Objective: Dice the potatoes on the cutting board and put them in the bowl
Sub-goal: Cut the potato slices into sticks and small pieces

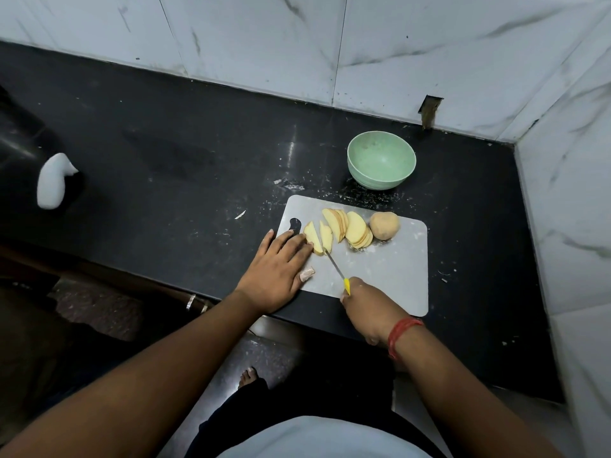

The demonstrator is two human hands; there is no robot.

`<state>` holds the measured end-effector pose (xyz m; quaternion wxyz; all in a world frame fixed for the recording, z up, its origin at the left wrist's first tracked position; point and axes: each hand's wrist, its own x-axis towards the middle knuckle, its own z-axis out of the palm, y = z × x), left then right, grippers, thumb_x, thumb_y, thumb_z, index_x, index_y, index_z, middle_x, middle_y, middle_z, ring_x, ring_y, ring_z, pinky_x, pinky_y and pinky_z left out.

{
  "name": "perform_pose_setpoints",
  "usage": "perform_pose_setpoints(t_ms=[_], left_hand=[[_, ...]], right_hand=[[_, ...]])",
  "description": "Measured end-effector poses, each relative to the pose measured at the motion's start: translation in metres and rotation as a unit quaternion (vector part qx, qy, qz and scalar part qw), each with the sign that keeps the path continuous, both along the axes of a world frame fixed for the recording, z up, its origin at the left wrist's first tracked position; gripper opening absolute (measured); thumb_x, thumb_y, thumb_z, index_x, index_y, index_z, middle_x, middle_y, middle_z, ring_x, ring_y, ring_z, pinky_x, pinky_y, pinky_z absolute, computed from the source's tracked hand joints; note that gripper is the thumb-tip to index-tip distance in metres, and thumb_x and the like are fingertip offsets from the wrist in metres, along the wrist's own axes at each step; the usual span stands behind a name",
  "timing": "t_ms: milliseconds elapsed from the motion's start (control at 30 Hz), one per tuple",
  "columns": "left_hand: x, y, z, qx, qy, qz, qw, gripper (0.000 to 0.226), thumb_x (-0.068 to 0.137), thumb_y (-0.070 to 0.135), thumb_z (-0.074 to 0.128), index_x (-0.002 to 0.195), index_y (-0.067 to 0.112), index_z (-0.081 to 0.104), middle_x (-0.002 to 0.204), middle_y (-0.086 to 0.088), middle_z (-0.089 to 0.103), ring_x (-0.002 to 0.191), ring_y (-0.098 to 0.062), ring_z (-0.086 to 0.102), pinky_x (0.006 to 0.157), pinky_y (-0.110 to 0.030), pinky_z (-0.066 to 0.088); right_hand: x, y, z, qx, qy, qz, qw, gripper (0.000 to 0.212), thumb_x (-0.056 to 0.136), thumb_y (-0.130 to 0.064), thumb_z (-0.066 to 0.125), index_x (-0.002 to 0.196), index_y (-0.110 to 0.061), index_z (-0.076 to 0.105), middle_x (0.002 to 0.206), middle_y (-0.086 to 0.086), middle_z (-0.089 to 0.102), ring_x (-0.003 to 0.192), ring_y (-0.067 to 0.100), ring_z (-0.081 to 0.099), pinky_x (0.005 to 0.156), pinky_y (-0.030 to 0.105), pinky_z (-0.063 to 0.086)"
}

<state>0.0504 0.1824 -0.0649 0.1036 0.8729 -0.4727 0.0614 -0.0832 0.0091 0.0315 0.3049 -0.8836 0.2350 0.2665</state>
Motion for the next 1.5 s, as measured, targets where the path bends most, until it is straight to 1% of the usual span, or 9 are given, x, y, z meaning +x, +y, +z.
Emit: perform_pose_setpoints(t_ms=[133,400,633,833,1033,1100,1233,1367,1500], left_hand=[[0.000,0.001,0.000,0.011,0.007,0.002,1.000,0.062,0.108,0.053,0.029,0.152,0.014,0.046,0.152,-0.007,0.048,0.147,-0.029,0.035,0.124,-0.057,0.021],[0.005,0.002,0.002,-0.009,0.046,0.001,0.999,0.059,0.105,0.047,0.029,0.150,0.014,0.050,0.154,-0.004,0.049,0.149,-0.029,0.034,0.123,-0.062,0.018],[0.005,-0.004,0.006,-0.033,0.095,0.042,0.994,0.062,0.107,0.049,0.021,0.153,0.016,0.046,0.159,-0.001,0.043,0.151,-0.028,0.030,0.124,-0.061,0.014],[0.003,-0.005,0.002,-0.014,0.079,0.017,0.997,0.059,0.107,0.049,0.024,0.153,0.018,0.047,0.162,0.001,0.040,0.152,-0.028,0.028,0.124,-0.062,0.013],[0.002,-0.006,0.002,0.002,0.068,0.019,0.997,0.059,0.108,0.050,0.024,0.151,0.019,0.049,0.161,0.001,0.040,0.151,-0.028,0.029,0.124,-0.062,0.013],[0.001,-0.006,0.002,0.002,0.066,0.019,0.998,0.058,0.108,0.050,0.024,0.150,0.020,0.049,0.161,0.001,0.041,0.150,-0.028,0.030,0.124,-0.062,0.014],[0.001,-0.006,0.003,-0.006,0.064,0.020,0.998,0.058,0.108,0.050,0.025,0.150,0.020,0.050,0.159,0.000,0.044,0.148,-0.028,0.033,0.124,-0.062,0.014],[0.001,-0.006,0.003,-0.009,0.062,0.020,0.998,0.057,0.108,0.050,0.026,0.150,0.020,0.049,0.159,0.000,0.043,0.148,-0.027,0.033,0.124,-0.060,0.014],[0.001,-0.006,0.002,-0.006,0.064,0.020,0.998,0.058,0.108,0.051,0.026,0.151,0.019,0.048,0.159,-0.001,0.043,0.149,-0.027,0.033,0.124,-0.060,0.015]], right_hand=[[0.006,0.001,0.002,-0.001,0.011,0.004,1.000,0.008,0.102,-0.019,0.034,0.103,-0.013,0.039,0.075,0.002,0.045,0.063,0.016,0.044,0.054,0.028,0.032],[0.010,0.018,0.010,0.020,0.045,0.056,0.997,0.013,0.104,-0.024,0.038,0.103,-0.012,0.041,0.074,0.004,0.044,0.058,0.017,0.041,0.044,0.027,0.027],[0.009,0.008,0.019,0.048,0.012,-0.019,0.999,0.015,0.103,-0.025,0.035,0.102,-0.013,0.043,0.072,0.004,0.044,0.051,0.019,0.042,0.044,0.025,0.030],[0.016,0.010,0.008,0.025,0.007,-0.023,0.999,0.012,0.103,-0.024,0.035,0.101,-0.013,0.040,0.073,0.001,0.044,0.054,0.015,0.042,0.047,0.026,0.030],[0.014,0.007,0.005,-0.015,0.007,-0.015,1.000,0.008,0.101,-0.015,0.037,0.107,-0.011,0.040,0.103,0.014,0.059,0.081,0.024,0.048,0.072,0.026,0.036],[0.014,0.008,0.003,-0.031,0.008,-0.006,0.999,0.018,0.101,-0.013,0.036,0.117,-0.006,0.042,0.112,0.017,0.061,0.083,0.026,0.049,0.071,0.027,0.036],[0.013,0.009,-0.001,-0.066,0.008,0.011,0.998,0.024,0.101,-0.009,0.034,0.123,0.000,0.040,0.110,0.021,0.063,0.079,0.028,0.052,0.050,0.026,0.026],[0.010,0.012,0.003,-0.042,0.002,0.005,0.999,0.019,0.101,-0.009,0.036,0.117,-0.004,0.042,0.111,0.018,0.063,0.079,0.027,0.049,0.066,0.027,0.034],[0.014,0.015,0.005,-0.029,0.003,-0.011,1.000,0.021,0.102,-0.011,0.038,0.121,-0.004,0.042,0.115,0.016,0.062,0.094,0.030,0.058,0.069,0.026,0.035]])
